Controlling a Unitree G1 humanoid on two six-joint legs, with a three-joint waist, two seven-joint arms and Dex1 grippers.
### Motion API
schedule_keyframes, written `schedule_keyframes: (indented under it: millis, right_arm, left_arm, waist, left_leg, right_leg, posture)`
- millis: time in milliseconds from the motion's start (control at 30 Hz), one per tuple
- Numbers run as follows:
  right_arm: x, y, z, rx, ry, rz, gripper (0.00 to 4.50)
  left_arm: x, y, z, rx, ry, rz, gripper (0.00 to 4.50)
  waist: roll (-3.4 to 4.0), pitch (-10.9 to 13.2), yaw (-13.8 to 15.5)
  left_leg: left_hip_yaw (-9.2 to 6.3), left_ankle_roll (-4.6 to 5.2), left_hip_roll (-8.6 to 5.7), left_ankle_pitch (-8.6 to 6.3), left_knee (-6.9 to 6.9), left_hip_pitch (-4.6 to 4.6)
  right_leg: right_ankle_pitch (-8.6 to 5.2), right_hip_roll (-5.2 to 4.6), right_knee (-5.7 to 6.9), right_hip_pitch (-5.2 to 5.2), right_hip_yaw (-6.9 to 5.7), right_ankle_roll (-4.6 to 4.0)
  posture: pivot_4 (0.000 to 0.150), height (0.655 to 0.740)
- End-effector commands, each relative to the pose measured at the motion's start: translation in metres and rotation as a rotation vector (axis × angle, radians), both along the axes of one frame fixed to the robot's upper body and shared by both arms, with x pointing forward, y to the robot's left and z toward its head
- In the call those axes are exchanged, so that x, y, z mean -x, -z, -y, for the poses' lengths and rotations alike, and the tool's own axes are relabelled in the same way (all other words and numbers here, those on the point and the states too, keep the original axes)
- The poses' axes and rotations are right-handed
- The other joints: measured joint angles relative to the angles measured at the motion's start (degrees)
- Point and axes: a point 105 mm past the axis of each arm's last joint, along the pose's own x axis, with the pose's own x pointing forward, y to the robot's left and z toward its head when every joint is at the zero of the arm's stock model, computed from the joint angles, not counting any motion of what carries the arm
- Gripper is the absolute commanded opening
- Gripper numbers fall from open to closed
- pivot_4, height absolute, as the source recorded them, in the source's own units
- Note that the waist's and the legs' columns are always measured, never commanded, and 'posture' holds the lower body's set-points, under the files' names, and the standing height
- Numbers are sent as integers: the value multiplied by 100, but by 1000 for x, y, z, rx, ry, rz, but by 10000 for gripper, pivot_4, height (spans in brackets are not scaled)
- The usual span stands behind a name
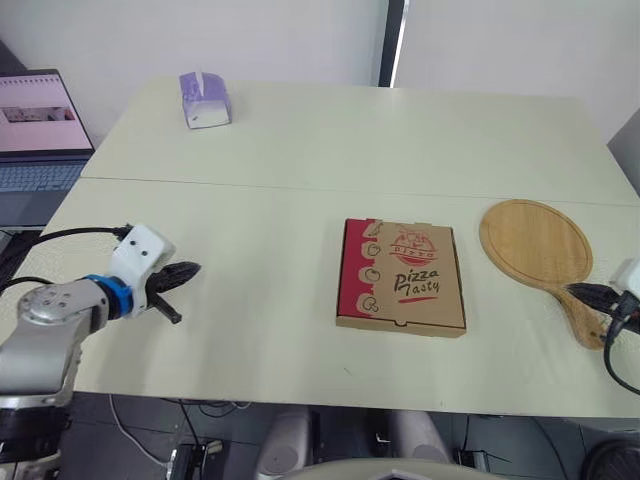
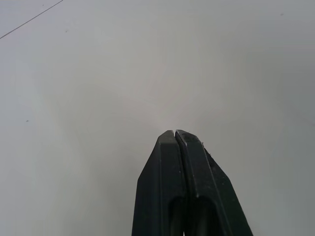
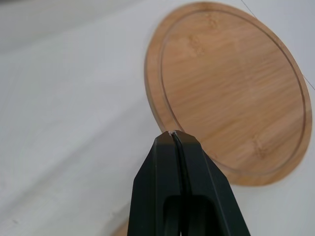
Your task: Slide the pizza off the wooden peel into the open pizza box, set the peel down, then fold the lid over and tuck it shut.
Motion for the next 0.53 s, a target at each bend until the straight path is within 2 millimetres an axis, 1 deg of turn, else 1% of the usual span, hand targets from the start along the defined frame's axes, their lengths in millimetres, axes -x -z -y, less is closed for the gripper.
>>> schedule_keyframes:
  millis: [33,233,533]
  right_arm:
    - [2,-9,15,47,-17,25,128]
    - [4,-6,26,64,-15,21,128]
    - [10,-3,24,68,-19,12,128]
  left_arm:
    - [0,-10,-6,-45,-3,47,0]
    - [-6,-10,-1,-30,18,39,0]
    - [-21,-10,13,28,62,14,0]
  waist:
    - [3,2,-1]
    - [5,3,2]
    - [9,2,2]
  left_leg:
    - [0,0,0,0,0,0]
    - [1,0,0,0,0,0]
    - [3,-1,0,0,-1,0]
  right_leg:
    - [0,0,0,0,-1,0]
    - [1,-2,1,0,0,-2]
    - [1,-2,2,0,0,-2]
  posture:
    - [1500,7251]
    - [1500,7251]
    - [1500,7251]
